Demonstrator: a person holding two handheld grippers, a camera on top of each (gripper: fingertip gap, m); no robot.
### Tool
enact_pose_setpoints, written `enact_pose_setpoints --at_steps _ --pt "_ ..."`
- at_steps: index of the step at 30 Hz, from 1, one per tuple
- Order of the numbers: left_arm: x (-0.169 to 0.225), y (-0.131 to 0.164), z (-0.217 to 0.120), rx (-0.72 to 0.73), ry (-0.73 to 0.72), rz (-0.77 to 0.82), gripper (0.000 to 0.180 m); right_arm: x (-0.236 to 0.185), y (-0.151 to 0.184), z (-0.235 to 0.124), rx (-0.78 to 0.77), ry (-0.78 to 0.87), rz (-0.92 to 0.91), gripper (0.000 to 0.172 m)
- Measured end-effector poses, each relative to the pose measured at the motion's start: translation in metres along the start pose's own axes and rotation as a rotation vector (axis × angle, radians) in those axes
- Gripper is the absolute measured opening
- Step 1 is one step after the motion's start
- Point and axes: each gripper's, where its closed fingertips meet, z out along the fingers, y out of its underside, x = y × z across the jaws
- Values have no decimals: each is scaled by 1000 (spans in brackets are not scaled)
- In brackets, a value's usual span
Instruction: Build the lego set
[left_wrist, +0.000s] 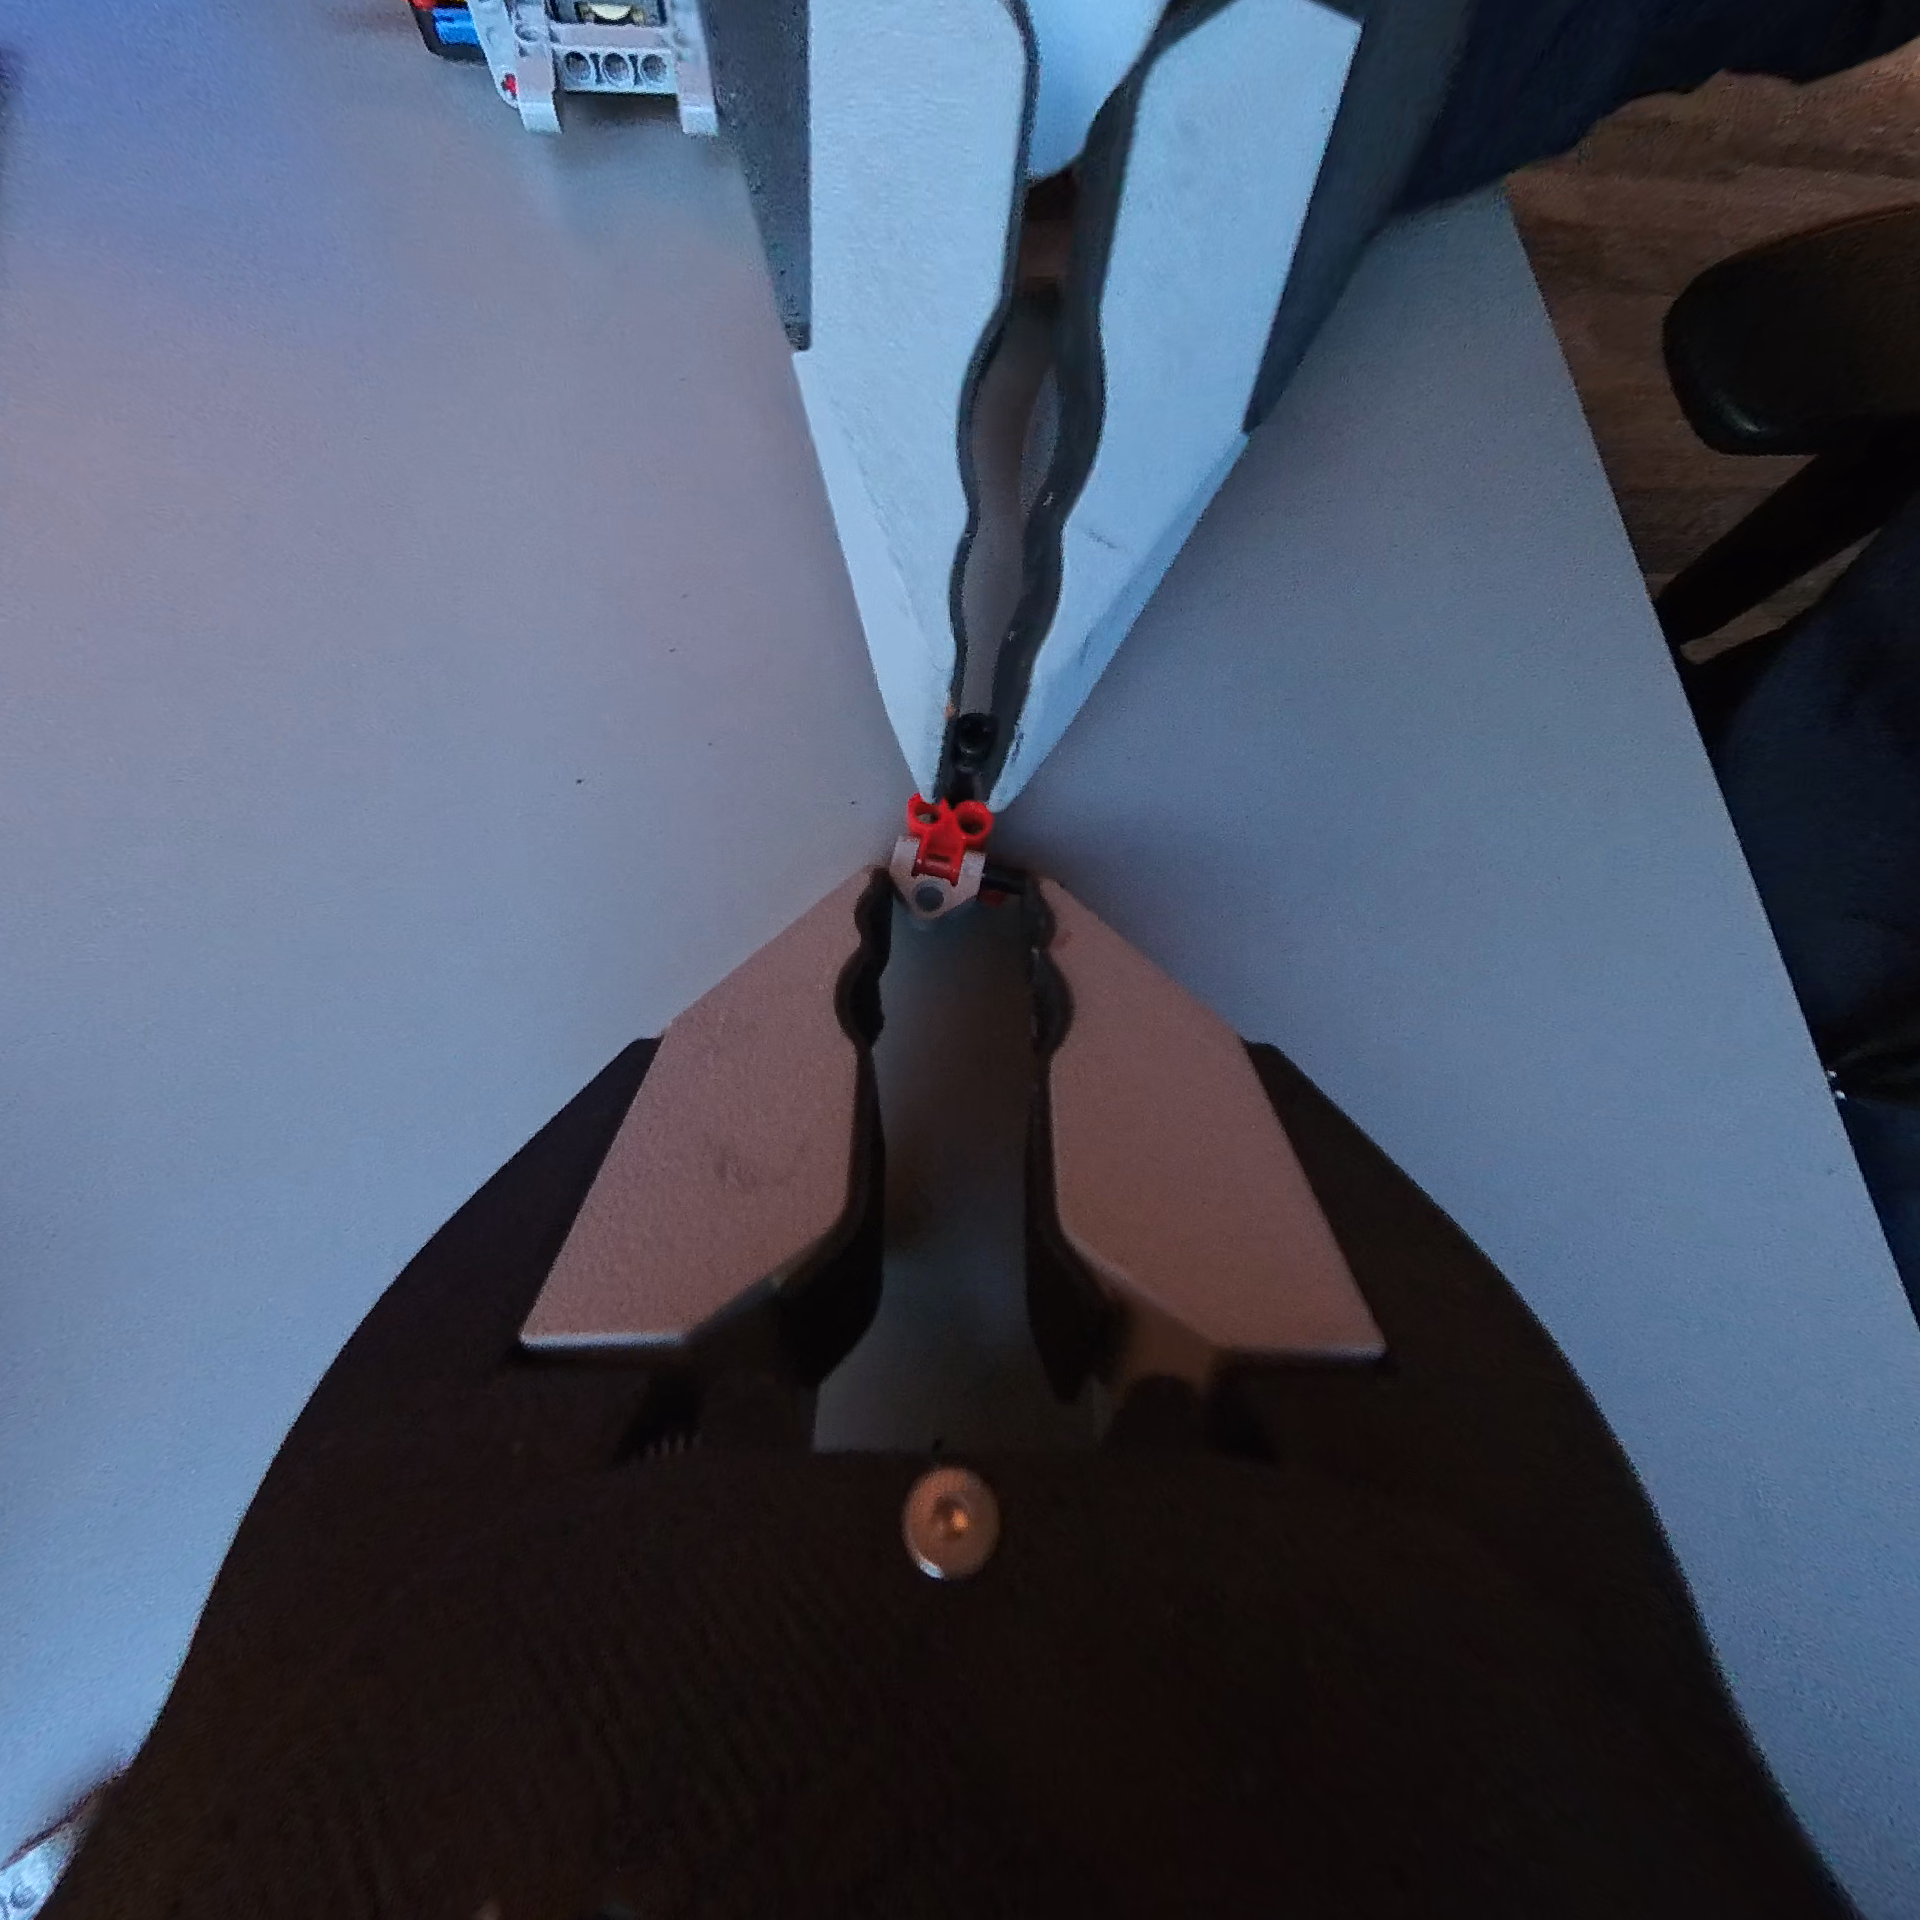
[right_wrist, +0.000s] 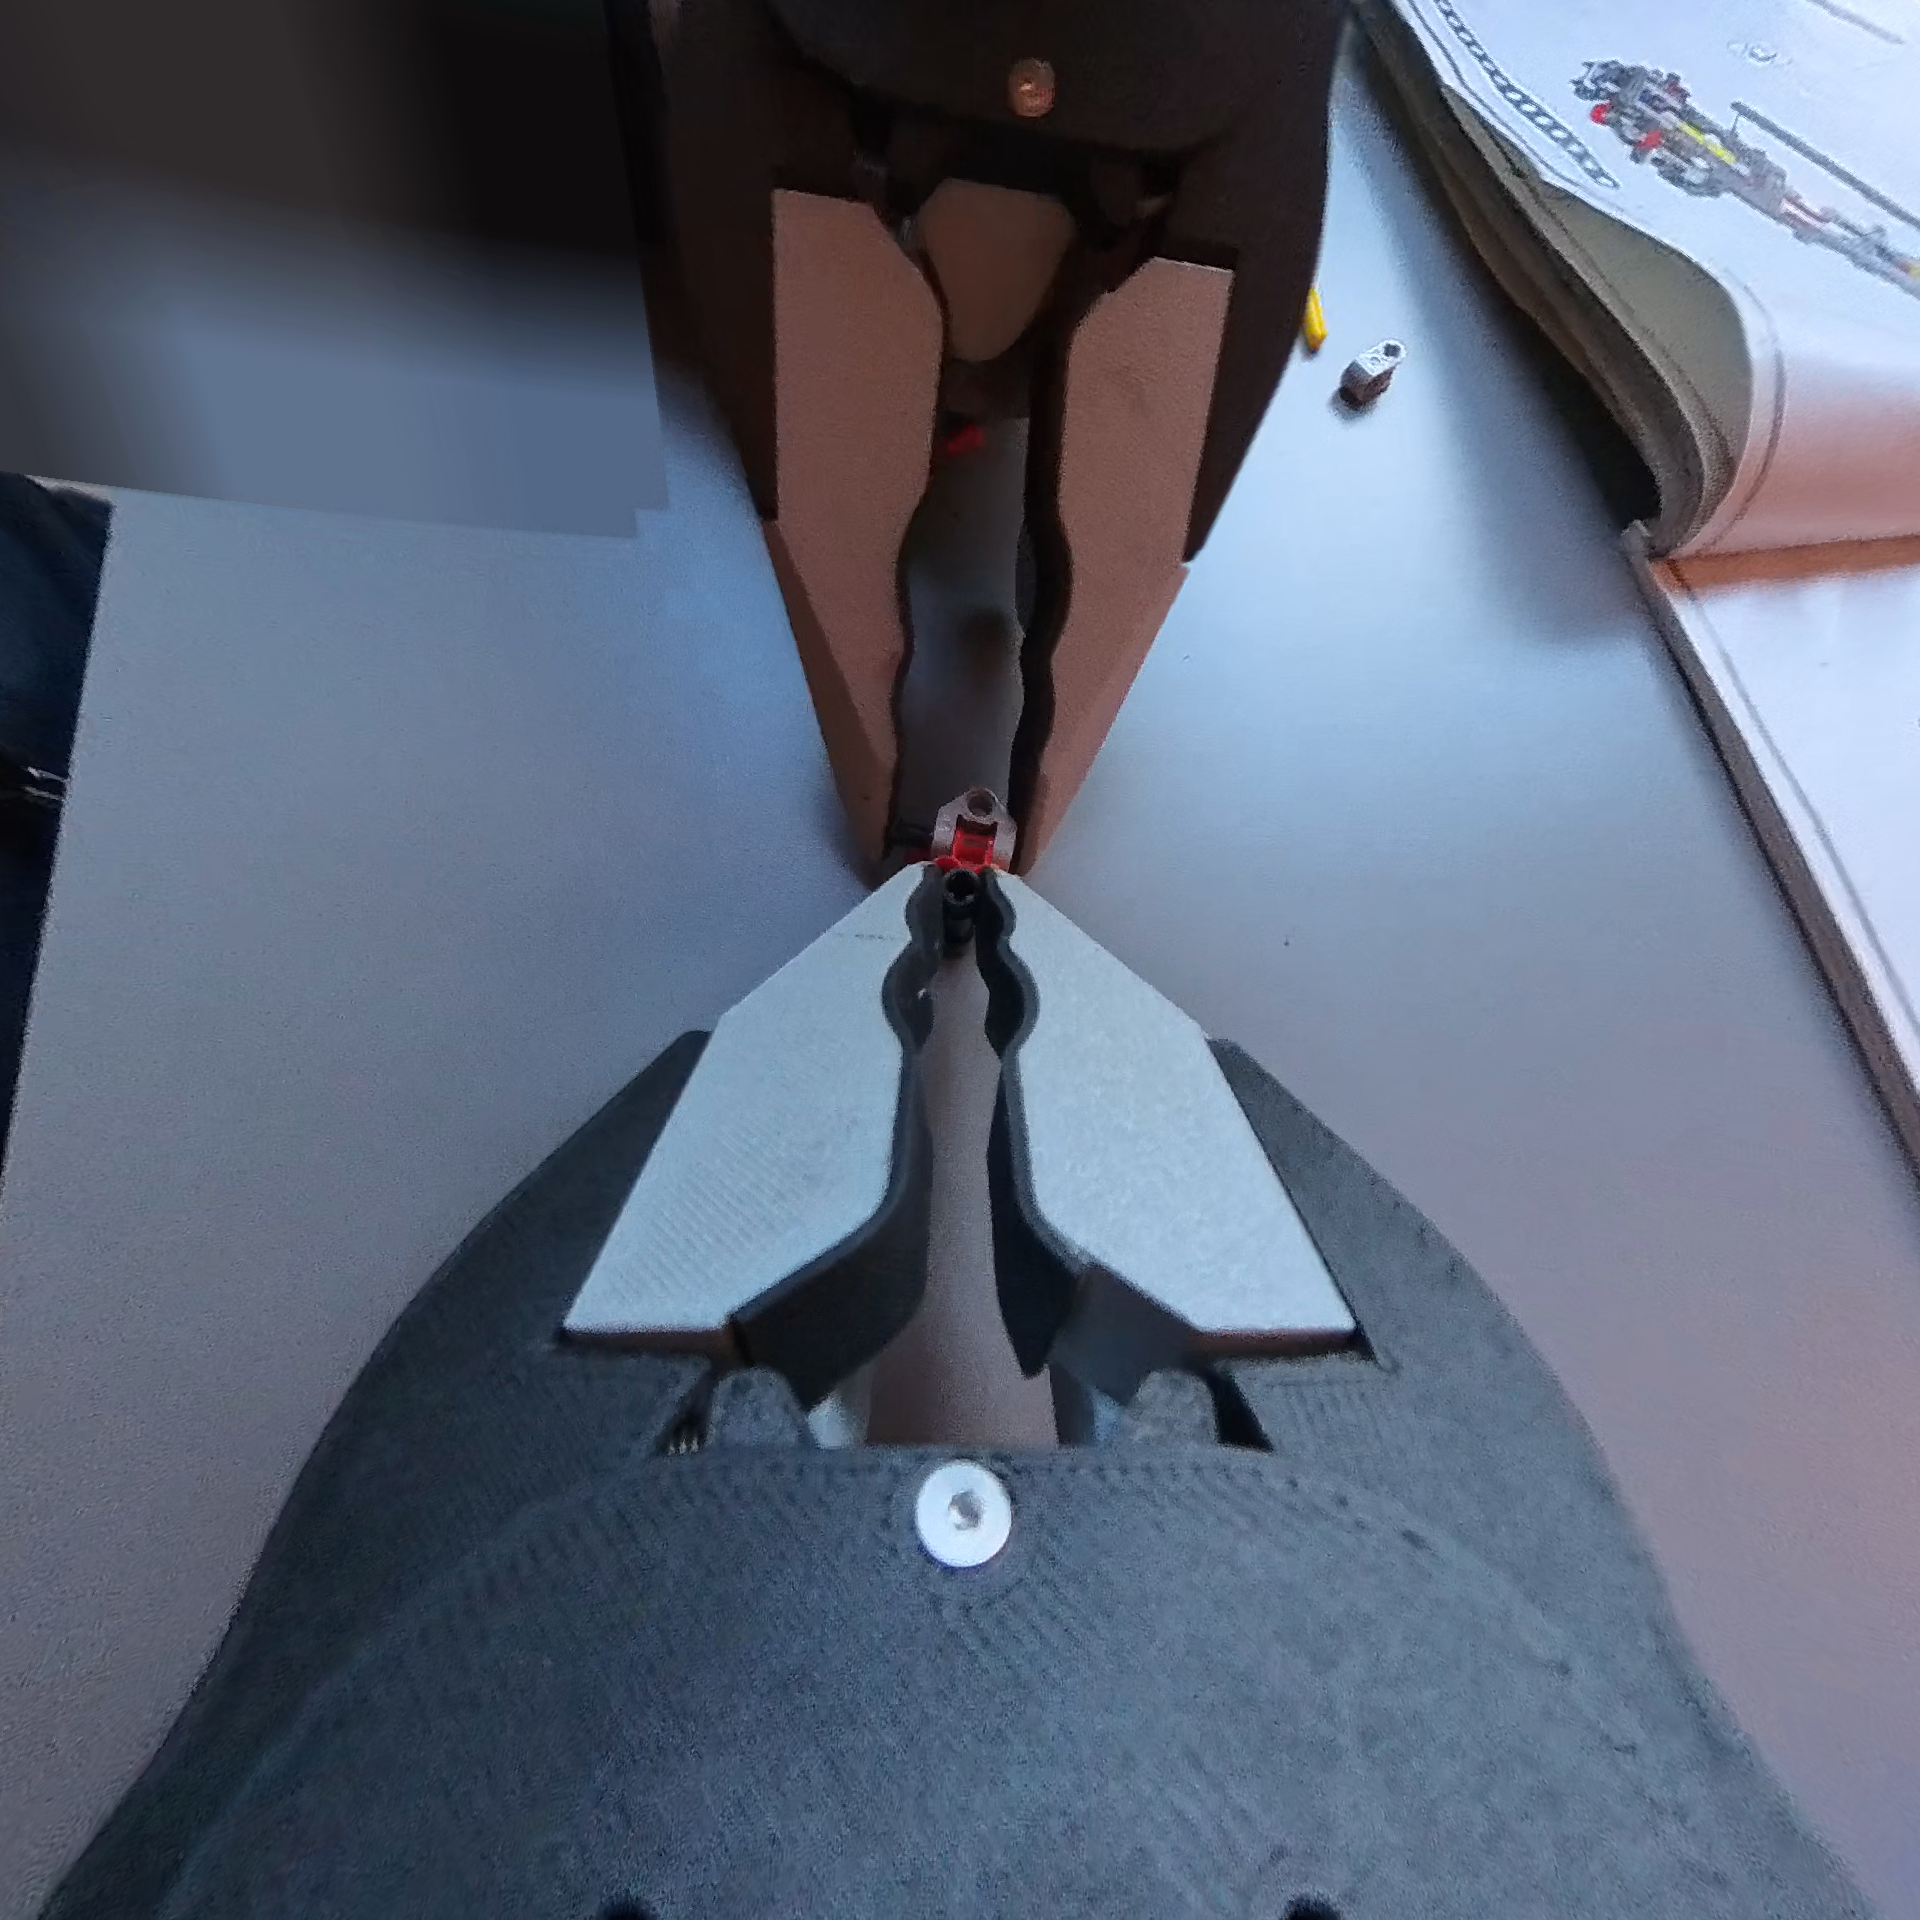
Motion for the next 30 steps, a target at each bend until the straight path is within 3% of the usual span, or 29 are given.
enact_pose_setpoints --at_steps 3,15,21,30 --pt "0 0 0 0 -2 2 23 -1 1 -1 -1 24 -44 3" --pt "-1 -1 3 2 -17 15 23 0 3 -3 59 -43 86 4" --pt "0 -2 4 2 -11 8 23 0 0 3 41 -7 27 3" --pt "-1 -3 5 5 -29 -2 18 5 1 -3 68 -47 148 3"
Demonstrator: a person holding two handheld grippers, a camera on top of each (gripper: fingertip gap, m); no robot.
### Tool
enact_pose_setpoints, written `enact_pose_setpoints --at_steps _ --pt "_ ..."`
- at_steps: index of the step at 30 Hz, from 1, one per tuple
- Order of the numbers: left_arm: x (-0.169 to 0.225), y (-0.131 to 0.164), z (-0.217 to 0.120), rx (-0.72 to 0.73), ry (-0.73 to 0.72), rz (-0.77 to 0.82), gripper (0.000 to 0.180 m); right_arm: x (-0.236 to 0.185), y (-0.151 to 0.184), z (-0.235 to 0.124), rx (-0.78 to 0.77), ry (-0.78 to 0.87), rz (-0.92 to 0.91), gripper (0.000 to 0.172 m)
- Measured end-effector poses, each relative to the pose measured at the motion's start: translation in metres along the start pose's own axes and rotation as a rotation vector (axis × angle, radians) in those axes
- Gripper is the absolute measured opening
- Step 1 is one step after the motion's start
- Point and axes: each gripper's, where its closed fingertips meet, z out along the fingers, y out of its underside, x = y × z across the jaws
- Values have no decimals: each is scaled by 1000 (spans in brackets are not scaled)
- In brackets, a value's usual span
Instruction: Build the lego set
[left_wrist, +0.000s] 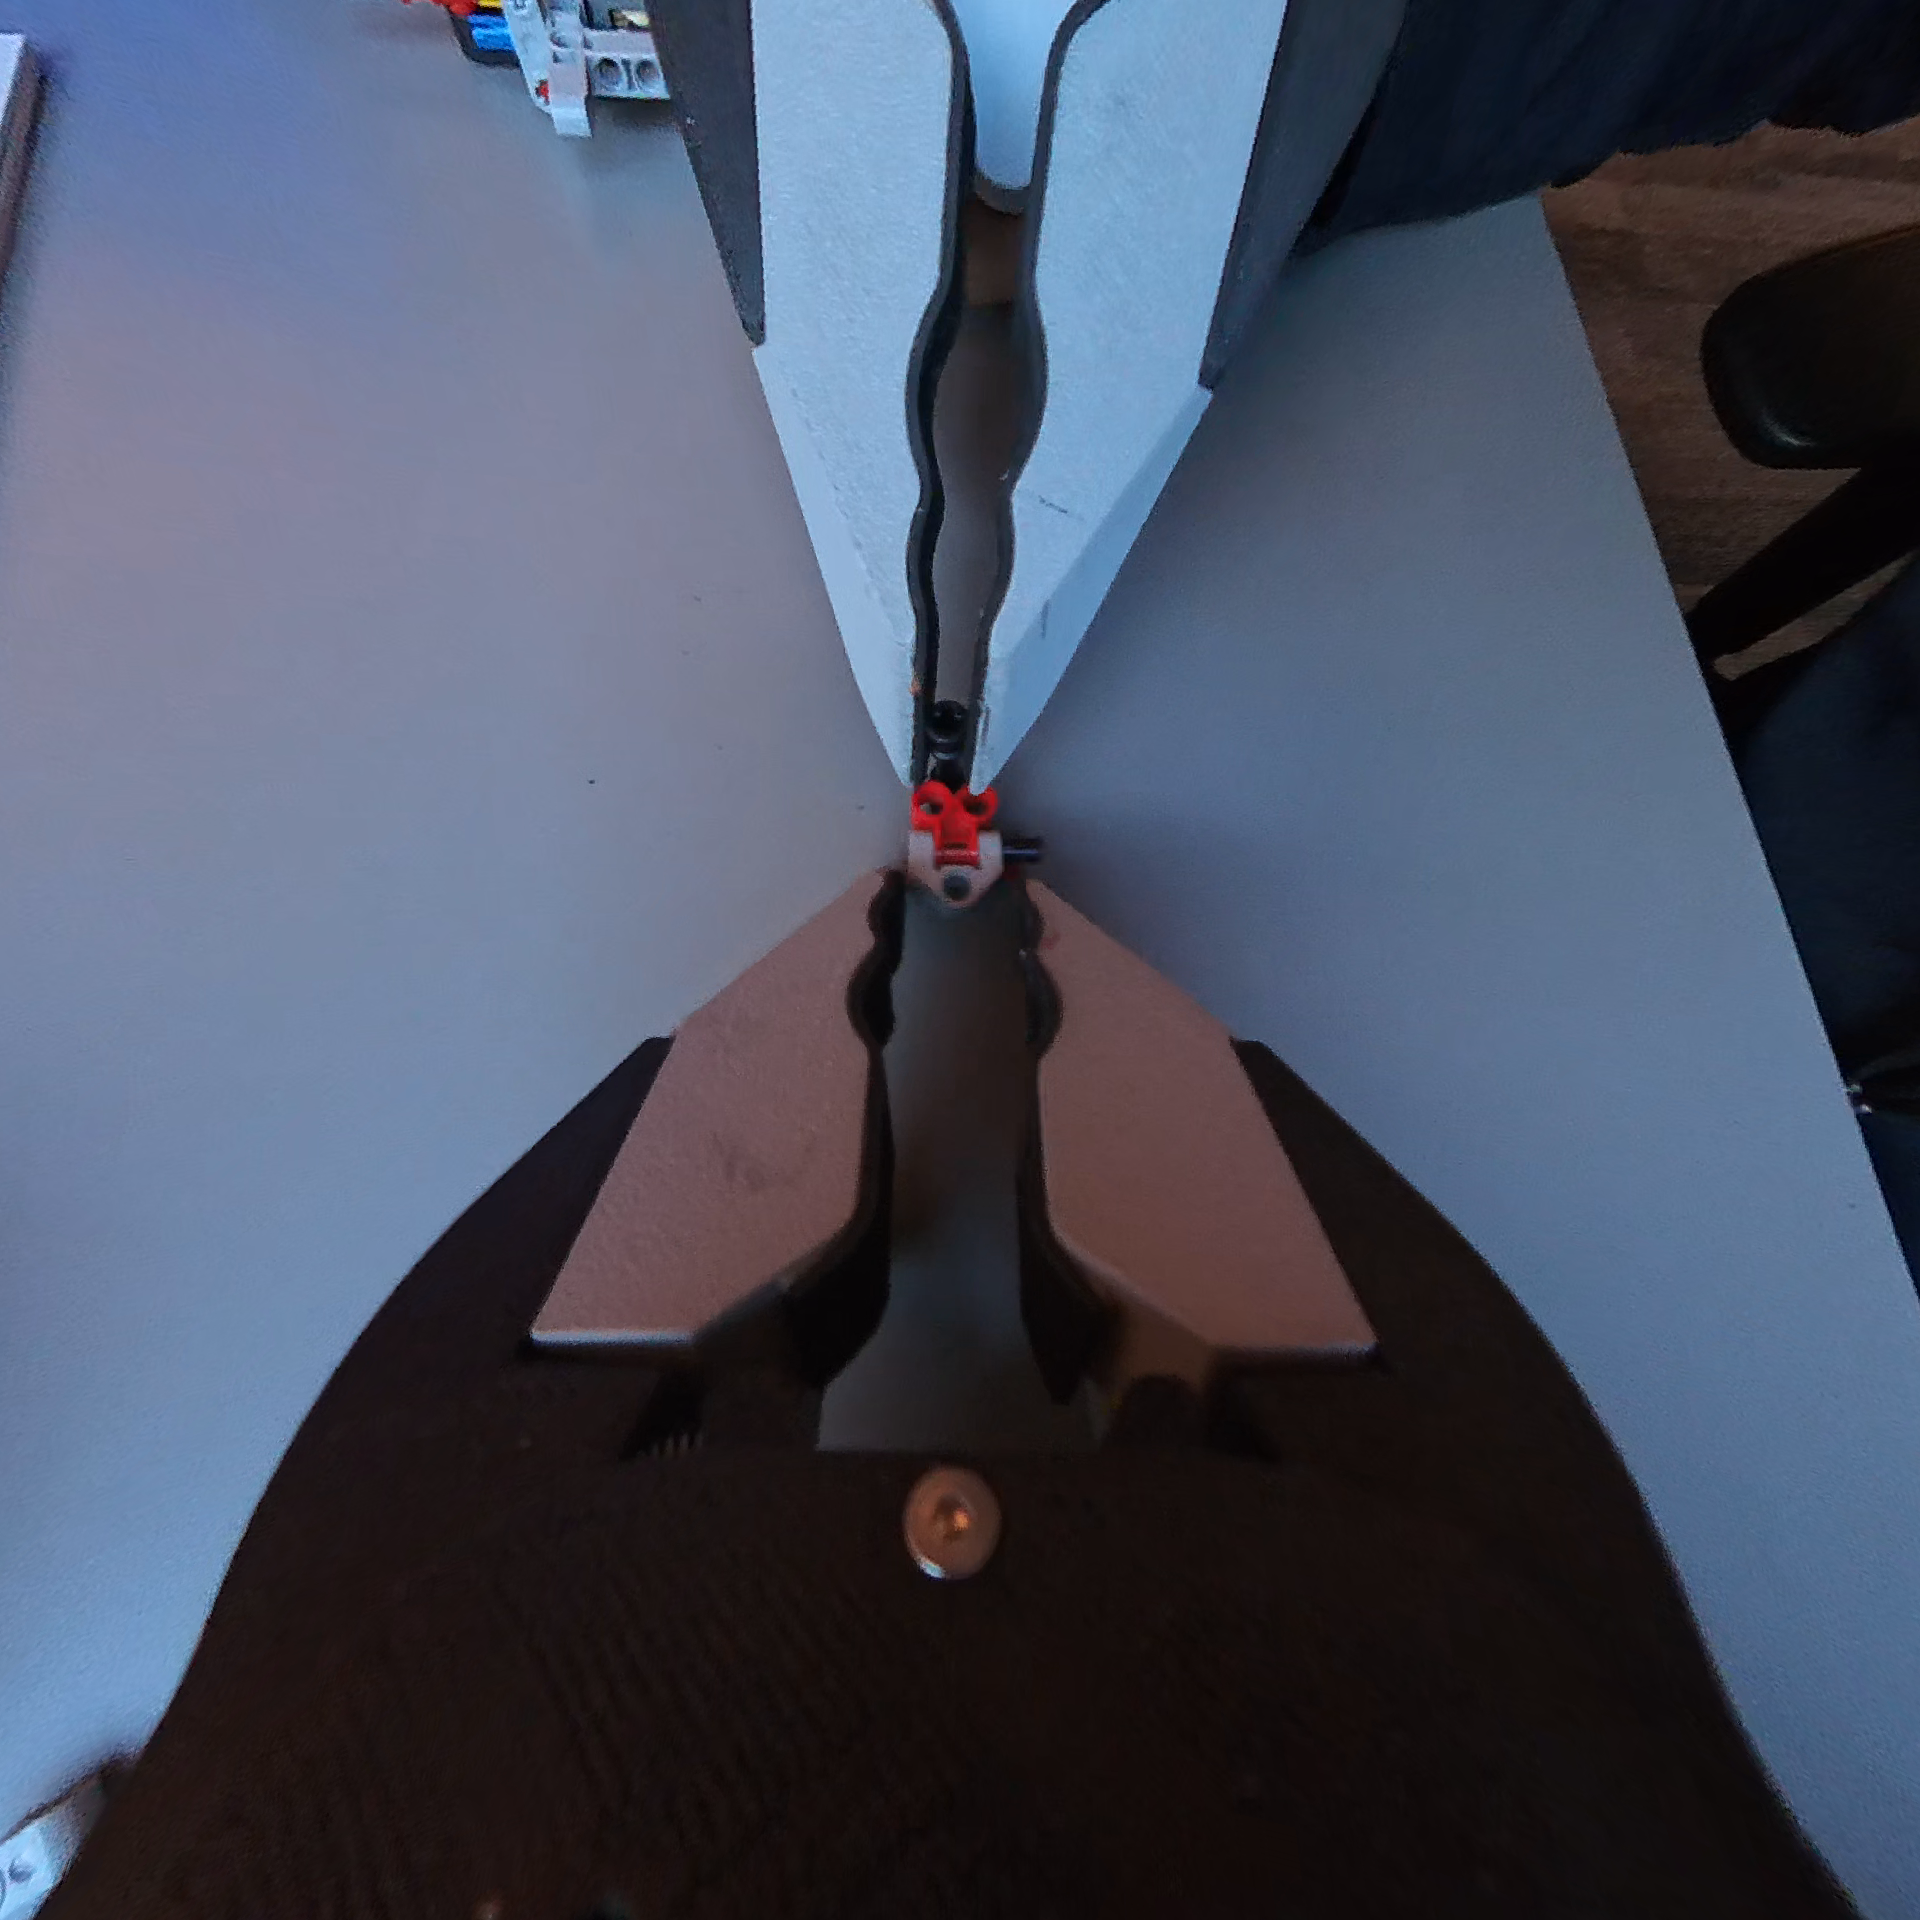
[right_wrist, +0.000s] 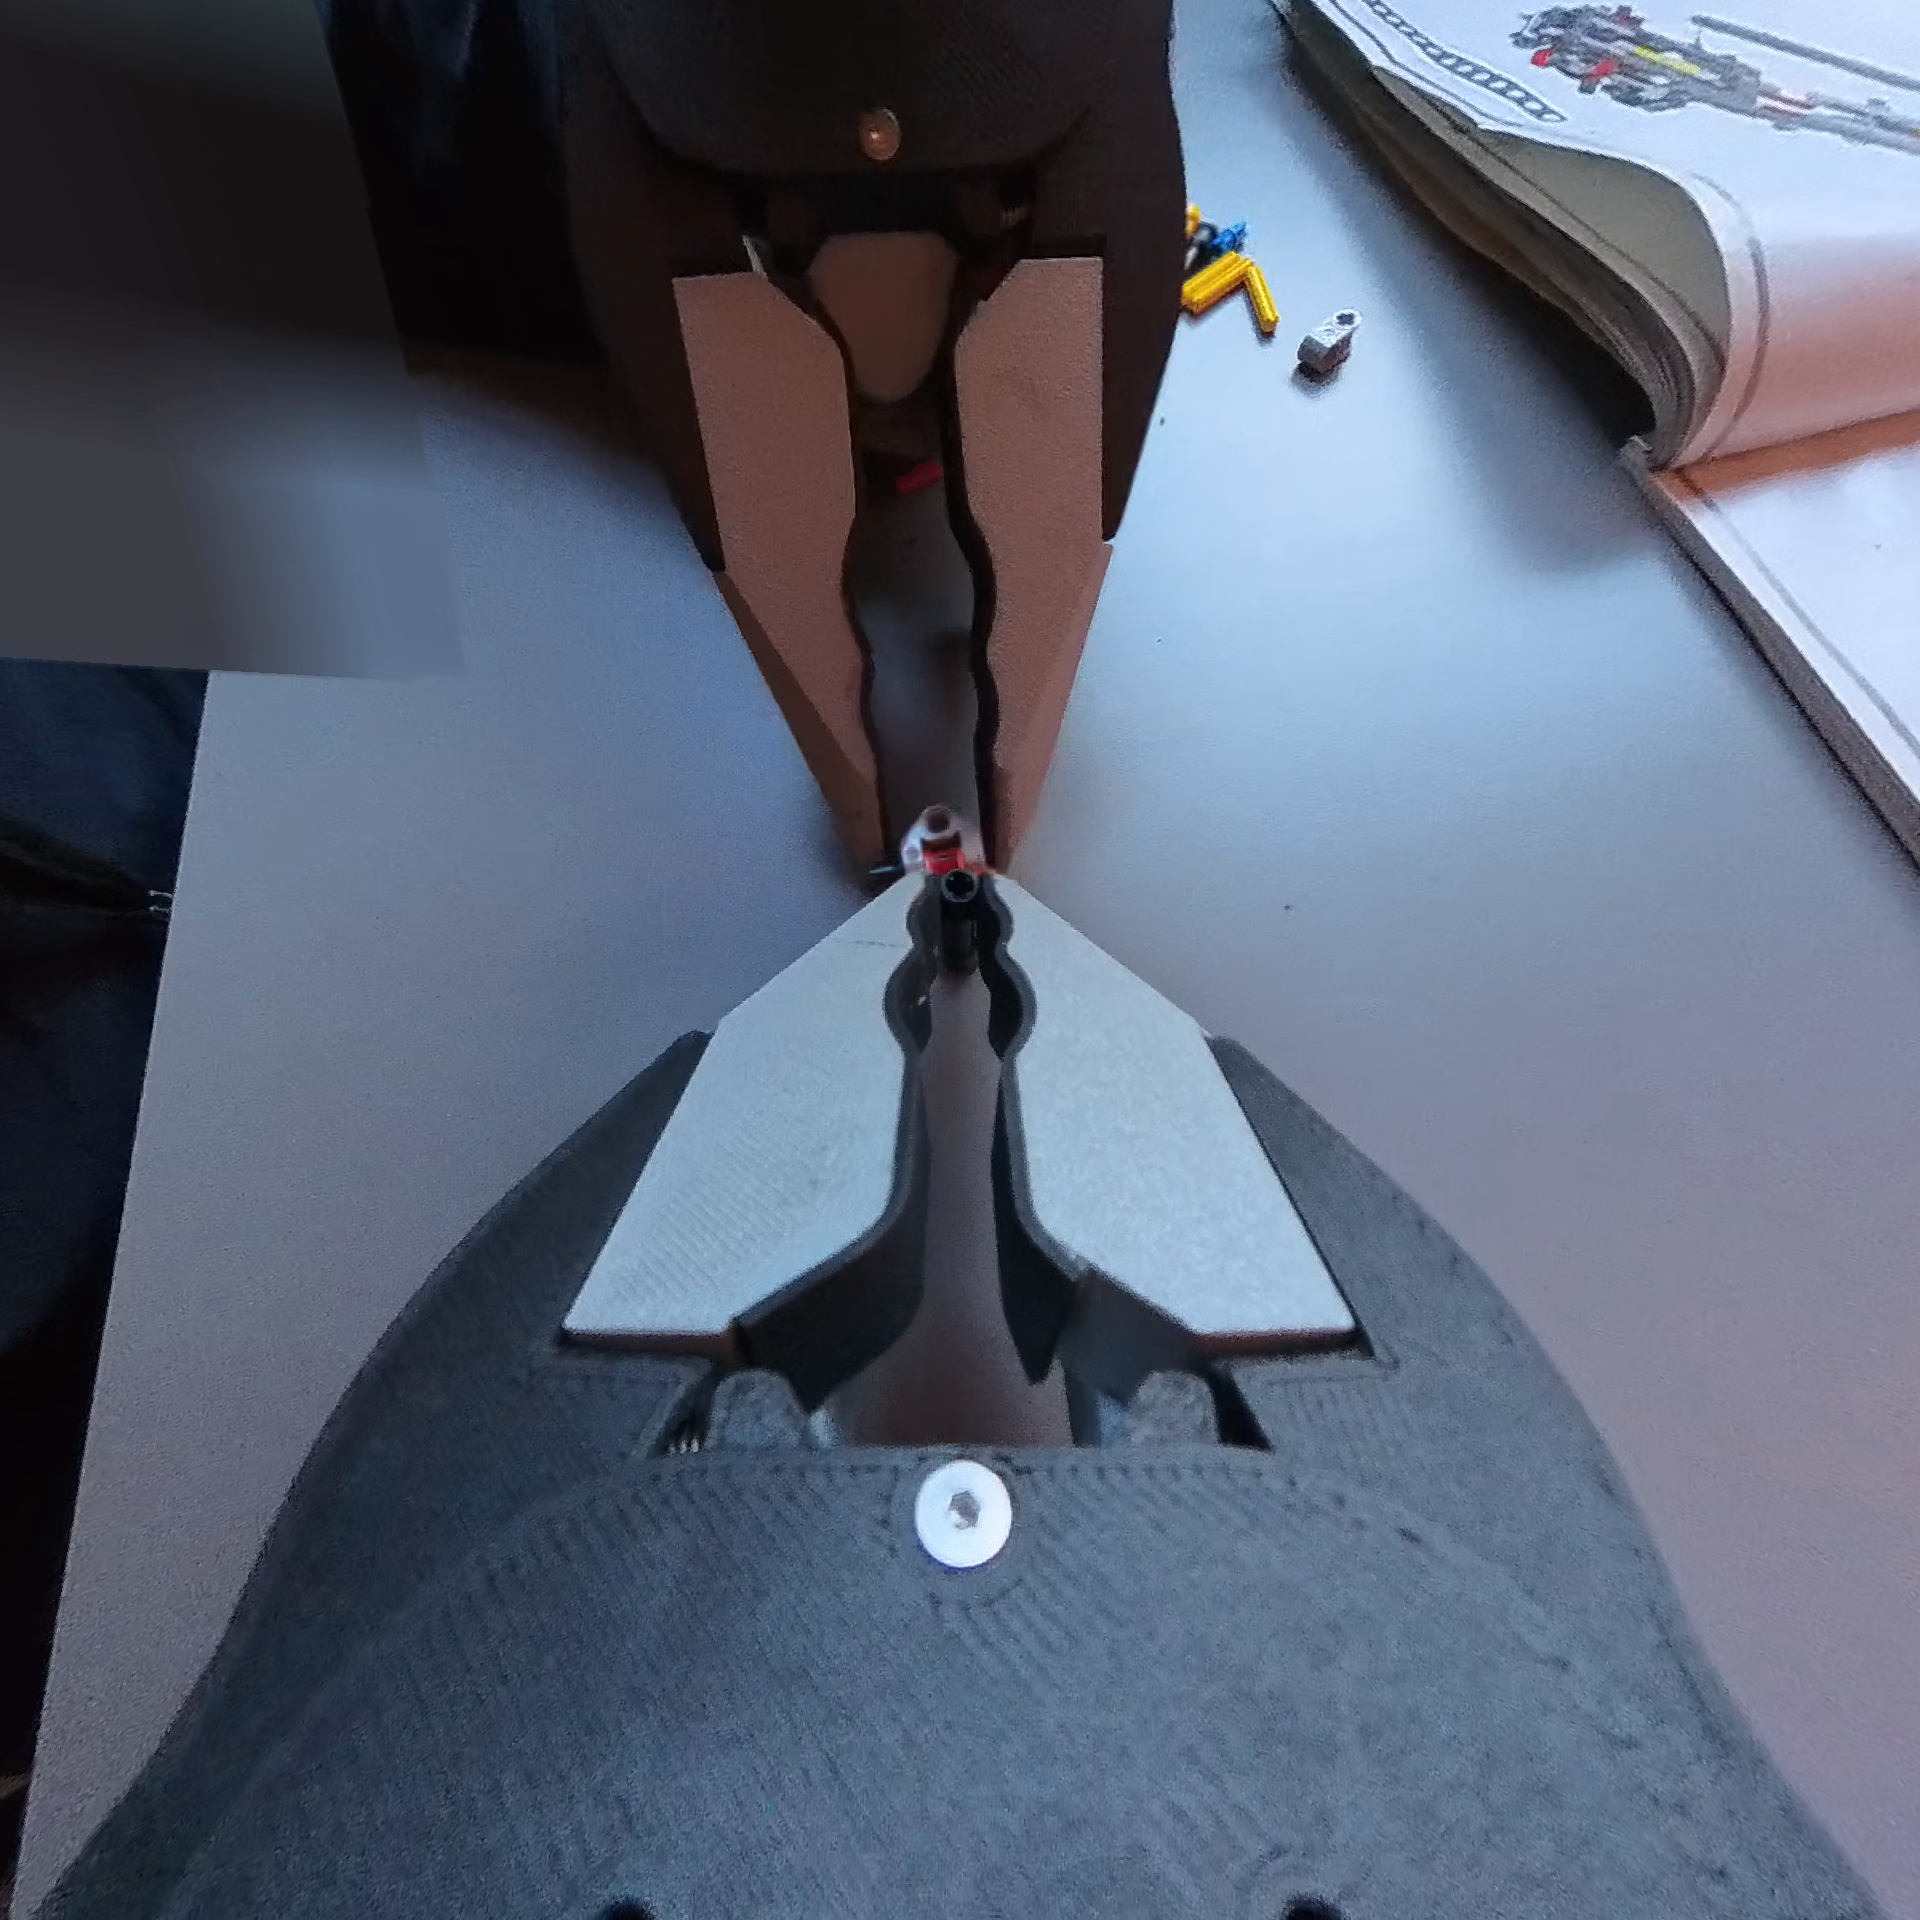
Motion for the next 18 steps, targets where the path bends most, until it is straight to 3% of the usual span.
enact_pose_setpoints --at_steps 11,14,18 --pt "2 -1 -1 3 14 -12 26 2 -3 -3 22 41 -39 3" --pt "0 1 -4 12 9 -30 39 2 -16 -11 115 -9 37 3" --pt "-5 -12 -15 80 -39 -62 30 1 -42 -30 301 -96 166 2"
